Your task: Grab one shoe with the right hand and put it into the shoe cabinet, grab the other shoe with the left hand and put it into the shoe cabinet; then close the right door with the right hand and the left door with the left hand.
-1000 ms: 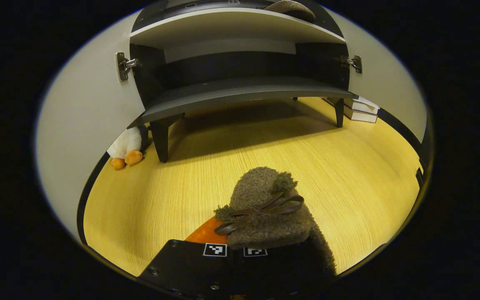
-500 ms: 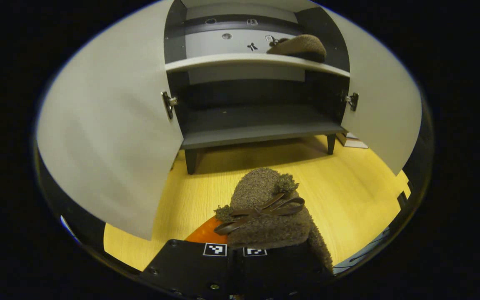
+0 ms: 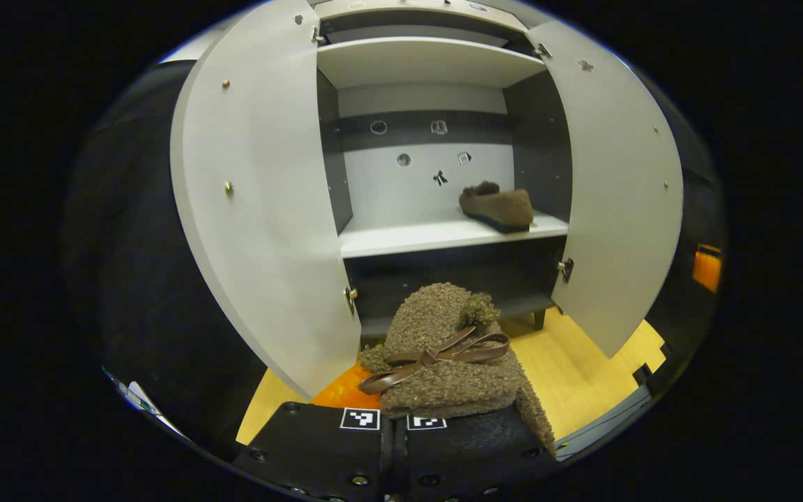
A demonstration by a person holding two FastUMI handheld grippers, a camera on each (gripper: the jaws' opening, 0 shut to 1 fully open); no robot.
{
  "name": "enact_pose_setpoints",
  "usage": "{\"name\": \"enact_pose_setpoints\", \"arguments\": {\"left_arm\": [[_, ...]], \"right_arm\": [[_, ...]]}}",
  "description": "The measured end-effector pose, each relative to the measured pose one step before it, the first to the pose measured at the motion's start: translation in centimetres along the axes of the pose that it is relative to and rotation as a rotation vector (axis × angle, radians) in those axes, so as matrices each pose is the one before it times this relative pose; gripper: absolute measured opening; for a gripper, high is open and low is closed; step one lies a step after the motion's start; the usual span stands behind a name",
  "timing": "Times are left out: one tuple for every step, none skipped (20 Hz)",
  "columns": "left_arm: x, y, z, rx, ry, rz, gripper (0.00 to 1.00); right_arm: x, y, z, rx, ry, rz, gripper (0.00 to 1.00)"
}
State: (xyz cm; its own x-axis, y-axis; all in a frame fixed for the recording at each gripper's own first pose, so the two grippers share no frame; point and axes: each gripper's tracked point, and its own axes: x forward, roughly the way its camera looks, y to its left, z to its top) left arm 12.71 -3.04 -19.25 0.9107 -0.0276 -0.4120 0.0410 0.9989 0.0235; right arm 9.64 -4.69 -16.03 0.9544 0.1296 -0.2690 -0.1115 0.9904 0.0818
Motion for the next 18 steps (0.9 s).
{"name": "enact_pose_setpoints", "arguments": {"left_arm": [[-0.372, -0.039, 1.957, -0.01449, -0.02622, -0.00006, 0.09], [0.301, 0.032, 1.82, -0.00847, -0.02195, 0.0005, 0.09], [0.415, 0.087, 1.875, 0.00097, -0.02341, 0.00626, 0.09], [0.389, 0.069, 1.804, 0.00661, -0.02526, 0.00778, 0.09], [1.103, 0.096, 1.504, 0.00691, -0.01887, 0.00726, 0.09], [1.211, -0.23, 1.261, 0.00244, -0.0217, 0.00088, 0.09], [1.314, -0.246, 1.326, -0.00512, -0.01962, -0.00335, 0.09], [1.26, -0.334, 1.362, -0.00372, -0.02006, -0.00539, 0.09], [1.503, -0.349, 1.355, -0.00168, -0.01728, -0.0025, 0.09], [1.356, -0.219, 1.119, 0.00012, -0.00968, 0.00128, 0.09], [1.646, -0.257, 1.291, 0.0041, -0.02247, -0.00036, 0.09], [1.832, -0.316, 0.857, 0.00086, -0.00534, 0.00218, 0.09], [1.793, -0.203, 0.843, 0.00222, -0.00895, 0.00301, 0.09], [1.88, -0.352, 0.551, 0.0033, -0.00808, 0.00206, 0.09], [1.948, -0.234, 0.196, 0.01017, 0.0003, 0.003, 0.09], [1.778, -0.223, 0.088, 0.01699, 0.00751, 0.00842, 0.09], [1.696, -0.156, -0.1, 0.01658, 0.00416, 0.00447, 0.09], [1.687, -0.153, -0.384, 0.00595, 0.01369, 0.00532, 0.09]], "right_arm": [[0.061, 0.11, 0.237, 0.00155, -0.00492, 0.00749, 1.0], [0.143, 0.069, 0.209, 0.00113, -0.00496, 0.00519, 1.0], [0.108, -0.016, 0.293, 0.00116, -0.00438, 0.00209, 1.0], [0.005, 0.037, 0.15, -0.00009, -0.00596, 0.00344, 1.0], [-0.033, -0.075, 0.249, -0.00136, -0.00446, -0.00138, 1.0], [-0.025, -0.067, 0.193, -0.00185, -0.00483, 0.00069, 1.0], [-0.08, -0.114, 0.154, -0.00201, -0.00423, -0.00275, 1.0], [-0.079, -0.168, 0.061, -0.00194, -0.00213, -0.00217, 1.0], [-0.115, -0.247, 0.065, -0.00099, -0.00109, -0.00465, 1.0], [-0.101, -0.128, -0.059, -0.00009, -0.00046, -0.00319, 1.0], [-0.094, -0.28, -0.101, 0.00024, 0.00213, -0.00662, 1.0], [-0.029, -0.322, -0.213, 0.0017, 0.00289, -0.00769, 1.0], [-0.007, -0.311, -0.261, 0.00301, 0.00581, -0.00709, 1.0], [0.02, -0.294, -0.198, 0.00404, 0.00721, -0.00778, 1.0], [-0.015, -0.36, -0.142, 0.00584, 0.0053, -0.0089, 1.0], [-0.113, -0.298, -0.131, 0.00513, 0.00477, -0.00787, 1.0], [0.082, -0.256, -0.049, 0.00154, 0.00179, -0.00591, 1.0], [0.015, -0.391, 0.0, -0.00428, 0.00057, -0.01173, 1.0]]}}
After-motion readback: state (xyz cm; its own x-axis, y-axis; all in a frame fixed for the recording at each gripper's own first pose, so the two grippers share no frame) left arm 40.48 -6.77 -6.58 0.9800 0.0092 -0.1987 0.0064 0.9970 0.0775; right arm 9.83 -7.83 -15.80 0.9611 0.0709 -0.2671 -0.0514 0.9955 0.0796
